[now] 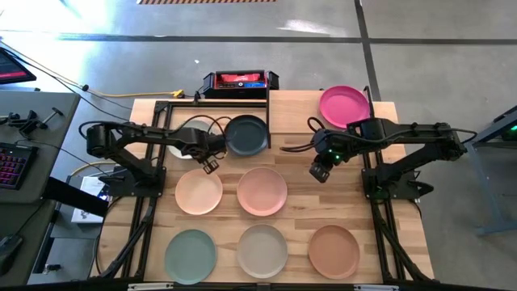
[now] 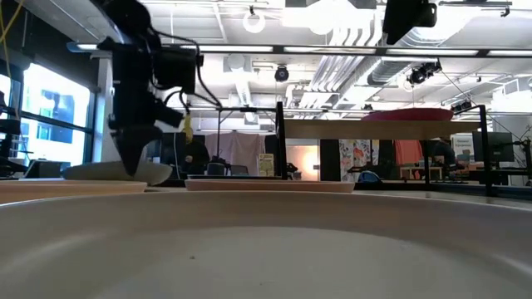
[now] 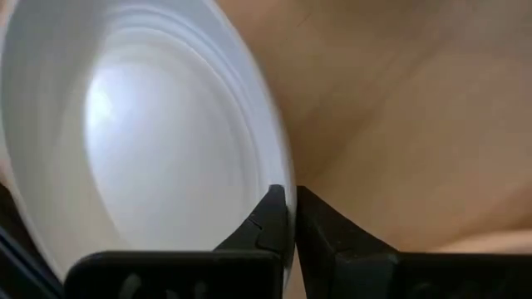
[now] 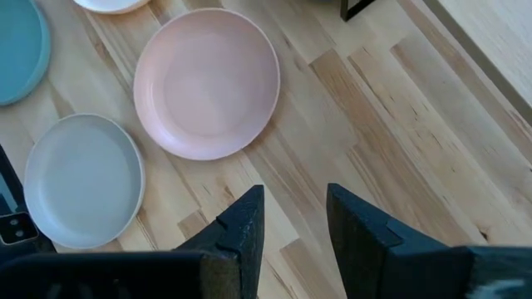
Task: Place and stack plates onto a shelf
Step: Stack the white plate on top of the pink plate on the shelf
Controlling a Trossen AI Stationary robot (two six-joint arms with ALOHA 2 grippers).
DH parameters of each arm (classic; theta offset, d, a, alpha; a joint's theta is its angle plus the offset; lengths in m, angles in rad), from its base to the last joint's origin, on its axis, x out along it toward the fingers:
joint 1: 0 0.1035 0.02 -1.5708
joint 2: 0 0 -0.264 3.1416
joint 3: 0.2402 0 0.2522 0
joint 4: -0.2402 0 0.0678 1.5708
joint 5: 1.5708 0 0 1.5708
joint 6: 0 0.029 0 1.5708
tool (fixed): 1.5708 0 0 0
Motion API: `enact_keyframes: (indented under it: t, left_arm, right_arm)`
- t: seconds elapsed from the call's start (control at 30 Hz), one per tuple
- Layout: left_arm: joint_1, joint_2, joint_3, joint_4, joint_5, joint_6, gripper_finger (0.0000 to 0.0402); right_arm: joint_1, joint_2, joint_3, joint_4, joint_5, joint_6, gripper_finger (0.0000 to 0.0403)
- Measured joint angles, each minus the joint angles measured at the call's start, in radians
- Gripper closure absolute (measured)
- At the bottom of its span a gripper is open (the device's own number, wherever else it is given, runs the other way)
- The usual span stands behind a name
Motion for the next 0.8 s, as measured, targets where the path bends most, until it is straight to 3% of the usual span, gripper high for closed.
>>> enact_keyframes:
  t: [0.43, 0.67, 0.8]
  left_arm:
    - [-0.163, 0.000, 0.144, -0.169, -0.021, 0.019, 0.0397]
    - [-0.269, 0.000, 0.216, -0.267, -0.036, 0.024, 0.0397]
    - [-0.334, 0.000, 0.274, -0.289, -0.038, 0.088, 0.0397]
  right_arm:
    - [0.000, 0.000, 0.000, 0.025, 0.001, 0.059, 0.0293]
    - [0.000, 0.000, 0.000, 0.025, 0.051, 0.126, 0.0293]
    - [0.000, 0.000, 0.000, 0.025, 0.052, 0.162, 0.0293]
